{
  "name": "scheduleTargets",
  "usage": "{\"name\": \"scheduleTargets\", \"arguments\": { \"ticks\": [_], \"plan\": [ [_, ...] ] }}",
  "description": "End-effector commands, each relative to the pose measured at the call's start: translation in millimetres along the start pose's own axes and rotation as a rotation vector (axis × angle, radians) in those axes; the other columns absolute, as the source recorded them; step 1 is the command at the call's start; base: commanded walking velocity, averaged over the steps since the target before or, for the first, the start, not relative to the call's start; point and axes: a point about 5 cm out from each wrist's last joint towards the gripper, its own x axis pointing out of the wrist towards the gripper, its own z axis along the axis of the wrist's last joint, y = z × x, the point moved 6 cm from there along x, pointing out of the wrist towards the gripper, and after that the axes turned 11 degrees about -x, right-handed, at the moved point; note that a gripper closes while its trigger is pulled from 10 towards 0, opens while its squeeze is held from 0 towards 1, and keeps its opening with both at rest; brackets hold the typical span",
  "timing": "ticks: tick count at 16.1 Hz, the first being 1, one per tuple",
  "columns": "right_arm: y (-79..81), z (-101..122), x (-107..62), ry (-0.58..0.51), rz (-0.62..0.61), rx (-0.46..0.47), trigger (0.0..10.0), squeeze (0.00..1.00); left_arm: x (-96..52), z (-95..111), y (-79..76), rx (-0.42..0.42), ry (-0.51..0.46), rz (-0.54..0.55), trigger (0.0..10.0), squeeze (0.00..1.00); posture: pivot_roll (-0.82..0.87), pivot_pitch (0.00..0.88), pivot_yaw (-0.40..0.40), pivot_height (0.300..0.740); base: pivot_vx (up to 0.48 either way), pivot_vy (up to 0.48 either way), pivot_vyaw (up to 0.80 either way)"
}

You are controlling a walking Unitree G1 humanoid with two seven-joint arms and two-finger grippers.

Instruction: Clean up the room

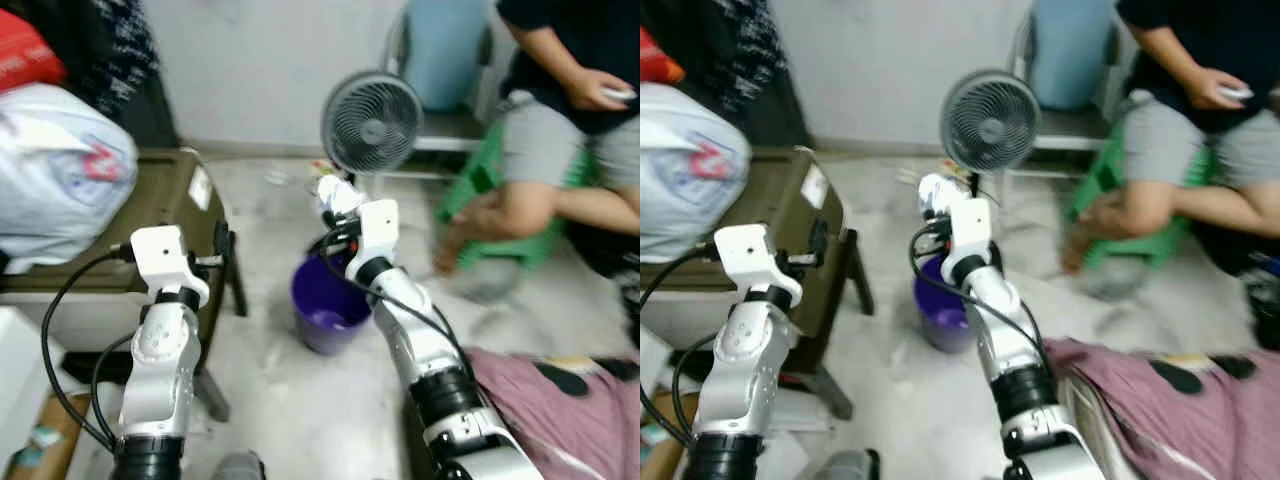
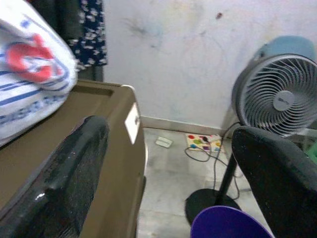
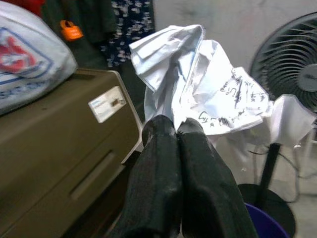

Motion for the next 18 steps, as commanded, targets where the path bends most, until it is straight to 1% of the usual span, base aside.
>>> {"name": "scheduleTargets", "arguments": {
  "ticks": [1, 4, 6, 18],
  "plan": [
    [-3.8, 5.5, 1.2, -0.014, -0.005, -0.014, 10.0, 0.00, 0.3, 1.1, -5.9, -0.006, -0.003, -0.019, 10.0, 0.00, -0.03, 0.000, -0.037, 0.740, 0.000, 0.000, 0.66],
    [-3.5, 5.5, 1.6, -0.012, -0.005, -0.015, 10.0, 0.00, -0.1, 2.0, -7.7, -0.010, -0.006, -0.029, 10.0, 0.00, -0.03, 0.000, -0.038, 0.740, 0.000, 0.000, 0.00],
    [-3.1, 5.6, 2.0, -0.013, -0.005, -0.015, 10.0, 0.00, 0.0, 2.3, -8.4, -0.012, -0.005, -0.036, 10.0, 0.00, -0.03, 0.000, -0.035, 0.740, 0.246, 0.000, 0.00],
    [-0.9, 7.7, 3.2, -0.024, 0.002, -0.016, 10.0, 0.00, 0.6, 2.4, -11.7, -0.021, -0.003, -0.058, 10.0, 0.00, -0.02, 0.000, -0.033, 0.740, 0.325, 0.000, 0.00]
  ]
}}
